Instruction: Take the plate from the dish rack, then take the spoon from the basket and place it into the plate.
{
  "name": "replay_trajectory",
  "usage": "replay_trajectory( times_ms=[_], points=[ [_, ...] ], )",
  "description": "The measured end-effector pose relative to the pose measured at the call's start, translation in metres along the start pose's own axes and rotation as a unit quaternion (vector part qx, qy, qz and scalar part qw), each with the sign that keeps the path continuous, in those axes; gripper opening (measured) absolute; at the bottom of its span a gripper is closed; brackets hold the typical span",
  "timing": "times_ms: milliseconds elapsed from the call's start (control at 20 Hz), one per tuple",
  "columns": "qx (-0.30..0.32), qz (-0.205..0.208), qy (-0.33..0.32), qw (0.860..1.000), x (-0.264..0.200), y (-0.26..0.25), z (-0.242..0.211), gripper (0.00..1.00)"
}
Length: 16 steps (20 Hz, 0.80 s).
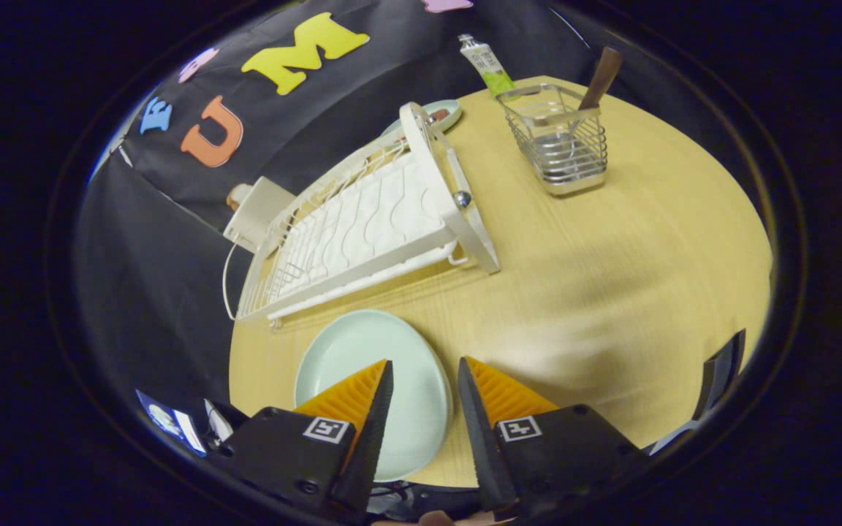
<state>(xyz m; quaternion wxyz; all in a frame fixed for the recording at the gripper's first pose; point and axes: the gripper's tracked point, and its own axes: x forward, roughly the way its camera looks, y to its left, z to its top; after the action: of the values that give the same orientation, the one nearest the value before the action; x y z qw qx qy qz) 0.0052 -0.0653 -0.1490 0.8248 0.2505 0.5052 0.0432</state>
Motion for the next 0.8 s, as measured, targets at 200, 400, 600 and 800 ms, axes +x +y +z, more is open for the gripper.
replay_trajectory(
  times_ms=[200,400,600,800],
  points=[
    [-0.07,-0.02,-0.097,0.993,-0.029,-0.012,0.024,0.76],
    [-0.17,-0.108,-0.268,0.942,-0.081,-0.049,0.075,0.96],
    [-0.202,-0.139,-0.392,0.887,-0.115,-0.063,0.103,1.0],
    [-0.174,-0.139,-0.419,0.88,-0.101,-0.096,0.132,1.0]
  ],
)
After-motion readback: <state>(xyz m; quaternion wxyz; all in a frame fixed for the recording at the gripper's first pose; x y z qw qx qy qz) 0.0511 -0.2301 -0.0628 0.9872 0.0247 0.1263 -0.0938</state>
